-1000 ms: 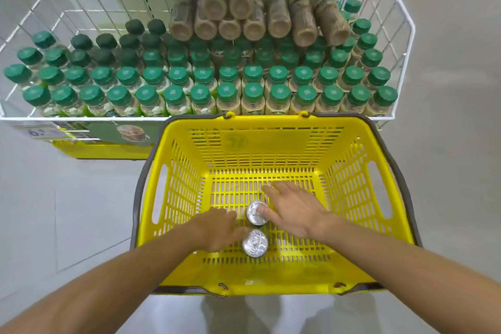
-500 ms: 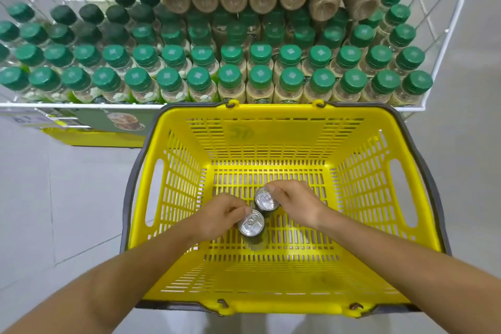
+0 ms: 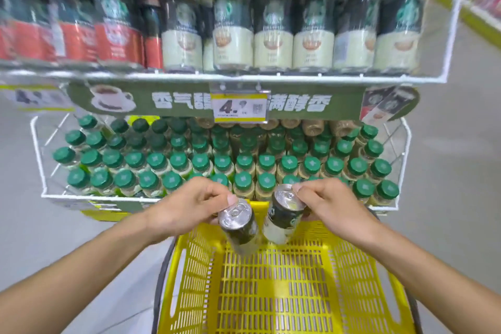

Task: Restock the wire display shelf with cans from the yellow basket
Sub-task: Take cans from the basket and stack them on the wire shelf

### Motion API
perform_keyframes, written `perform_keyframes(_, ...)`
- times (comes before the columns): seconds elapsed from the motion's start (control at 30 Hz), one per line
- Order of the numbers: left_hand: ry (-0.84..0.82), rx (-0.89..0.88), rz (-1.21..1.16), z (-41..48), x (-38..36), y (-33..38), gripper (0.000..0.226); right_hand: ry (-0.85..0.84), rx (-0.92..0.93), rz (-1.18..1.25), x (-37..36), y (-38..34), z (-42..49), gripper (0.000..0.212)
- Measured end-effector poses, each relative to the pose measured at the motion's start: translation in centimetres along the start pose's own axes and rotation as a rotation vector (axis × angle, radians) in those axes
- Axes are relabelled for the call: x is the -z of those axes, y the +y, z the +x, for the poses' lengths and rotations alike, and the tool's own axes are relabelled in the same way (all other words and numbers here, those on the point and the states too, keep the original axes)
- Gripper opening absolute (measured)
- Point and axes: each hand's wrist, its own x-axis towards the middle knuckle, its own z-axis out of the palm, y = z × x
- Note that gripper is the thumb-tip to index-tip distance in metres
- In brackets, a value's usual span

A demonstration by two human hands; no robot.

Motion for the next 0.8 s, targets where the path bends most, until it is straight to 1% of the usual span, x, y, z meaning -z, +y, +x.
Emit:
perform_keyframes(0.1, 0.018, -0.029, 0.085, -1.8, 4.8, 7.8, 0.048, 0.017, 0.113, -0.037, 3.0, -8.2, -0.1, 0.05)
perform_keyframes(0.17, 0.08, -0.044, 0.116, -3.1, 7.5, 12.1, 0.044, 0.035, 0.187, -0.084, 4.6, -13.1, -0.3, 0.049)
perform_keyframes(0.27, 0.158, -0.095, 0.098, -5.0, 10.9, 17.1, 0.037, 0.097, 0.281, -0.188, 6.4, -18.8, 0.1, 0.048)
perform_keyframes(0.37, 0.226, -0.11, 0.099, -6.2, 13.9, 20.5, 0.041, 0.138, 0.347, -0.19, 7.0, -23.1, 1.1, 0.047)
perform_keyframes(0.43, 0.295, -0.101, 0.149, -6.1, 15.8, 21.4, 0.048, 0.164, 0.362, -0.151, 6.5, -25.3, 2.2, 0.05)
perform_keyframes(0.57, 0.437, -0.068, 0.211, -5.1, 18.7, 21.6, 0.051, 0.232, 0.386, -0.096, 4.4, -28.0, 4.7, 0.054)
perform_keyframes(0.67, 0.53, -0.052, 0.261, -4.6, 19.9, 21.0, 0.057, 0.304, 0.395, -0.195, 2.6, -29.3, 5.9, 0.058)
perform_keyframes(0.8, 0.574, 0.006, 0.225, -3.8, 20.6, 20.3, 0.048, 0.357, 0.364, -0.296, 0.9, -29.9, 6.9, 0.06)
